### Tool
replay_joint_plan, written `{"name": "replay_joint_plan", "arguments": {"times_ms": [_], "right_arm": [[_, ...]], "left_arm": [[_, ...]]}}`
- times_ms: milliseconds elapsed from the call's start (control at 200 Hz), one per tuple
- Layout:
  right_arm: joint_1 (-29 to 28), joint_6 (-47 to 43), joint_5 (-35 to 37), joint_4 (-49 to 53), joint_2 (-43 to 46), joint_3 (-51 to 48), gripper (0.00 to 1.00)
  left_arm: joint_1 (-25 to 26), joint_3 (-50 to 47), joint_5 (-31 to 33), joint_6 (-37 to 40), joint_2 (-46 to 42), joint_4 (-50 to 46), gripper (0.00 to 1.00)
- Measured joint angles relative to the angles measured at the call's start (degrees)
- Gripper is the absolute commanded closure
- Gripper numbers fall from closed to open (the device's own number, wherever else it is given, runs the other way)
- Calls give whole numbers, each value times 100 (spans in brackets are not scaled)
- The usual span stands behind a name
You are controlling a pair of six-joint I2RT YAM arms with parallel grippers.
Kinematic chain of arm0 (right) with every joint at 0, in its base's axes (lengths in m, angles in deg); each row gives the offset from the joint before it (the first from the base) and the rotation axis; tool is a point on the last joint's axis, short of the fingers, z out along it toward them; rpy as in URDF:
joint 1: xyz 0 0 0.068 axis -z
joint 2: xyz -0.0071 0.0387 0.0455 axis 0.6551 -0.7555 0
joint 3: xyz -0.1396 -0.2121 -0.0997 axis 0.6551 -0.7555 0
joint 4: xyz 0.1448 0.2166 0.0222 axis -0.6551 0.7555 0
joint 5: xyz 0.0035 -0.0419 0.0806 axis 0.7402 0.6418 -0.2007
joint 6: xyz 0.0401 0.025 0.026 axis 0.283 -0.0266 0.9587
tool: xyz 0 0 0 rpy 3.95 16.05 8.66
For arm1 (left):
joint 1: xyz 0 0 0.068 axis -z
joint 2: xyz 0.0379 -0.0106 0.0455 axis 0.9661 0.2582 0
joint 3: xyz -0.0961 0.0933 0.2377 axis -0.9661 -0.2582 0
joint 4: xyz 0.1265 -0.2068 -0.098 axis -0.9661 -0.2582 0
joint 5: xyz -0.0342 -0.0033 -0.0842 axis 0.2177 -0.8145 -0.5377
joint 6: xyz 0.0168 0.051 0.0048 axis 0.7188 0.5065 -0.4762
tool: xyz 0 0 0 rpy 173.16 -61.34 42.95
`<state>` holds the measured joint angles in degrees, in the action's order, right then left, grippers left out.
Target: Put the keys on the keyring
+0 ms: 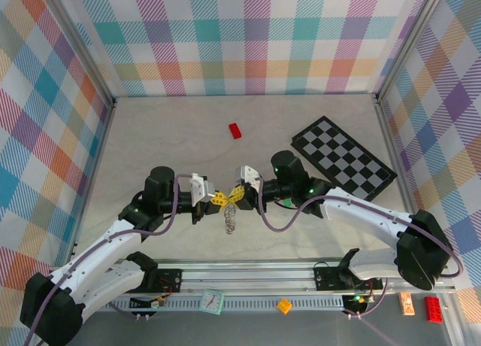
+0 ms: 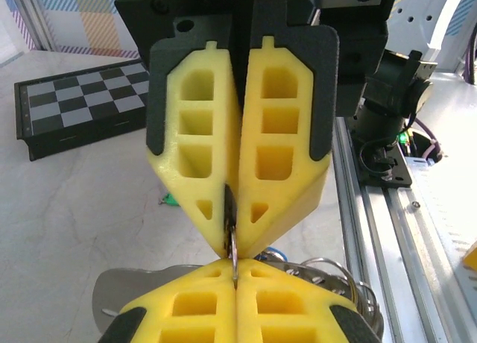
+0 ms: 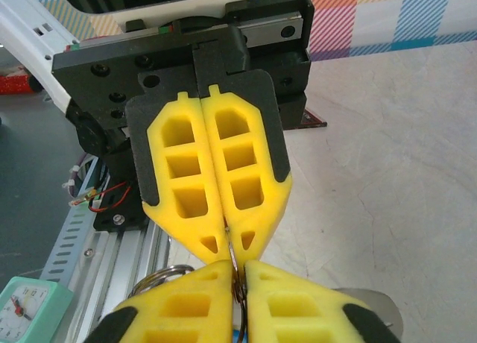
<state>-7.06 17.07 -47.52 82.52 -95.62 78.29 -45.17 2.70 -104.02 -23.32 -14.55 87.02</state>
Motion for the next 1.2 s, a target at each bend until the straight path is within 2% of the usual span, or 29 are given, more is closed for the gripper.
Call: {"name": "replay_joint_plan", "arguments": {"times_ms": [55,170,295,595,950,1160,1200], "right_arm": [[7,-59,0,20,0,2,100],[4,-144,2,190,0,72,100],[-11,-450,125,671,0,299,100],[-11,-1364,560,1982,0,1060,100],[-146,-1692,634,2540,-299,1534,100],[-195,-1836,739,2730,-398,1703,100],[-197,-1851,750,2763,-400,1716,98]], "left_arm": [[-2,-4,4,-44,20,17,99],[0,-4,70,-111,46,31,72],[2,181,330,-7,107,-234,70],[13,874,610,549,382,-1169,77],[116,975,595,767,551,-1480,84],[125,977,520,807,553,-1552,100],[125,977,496,846,553,-1576,100]]}}
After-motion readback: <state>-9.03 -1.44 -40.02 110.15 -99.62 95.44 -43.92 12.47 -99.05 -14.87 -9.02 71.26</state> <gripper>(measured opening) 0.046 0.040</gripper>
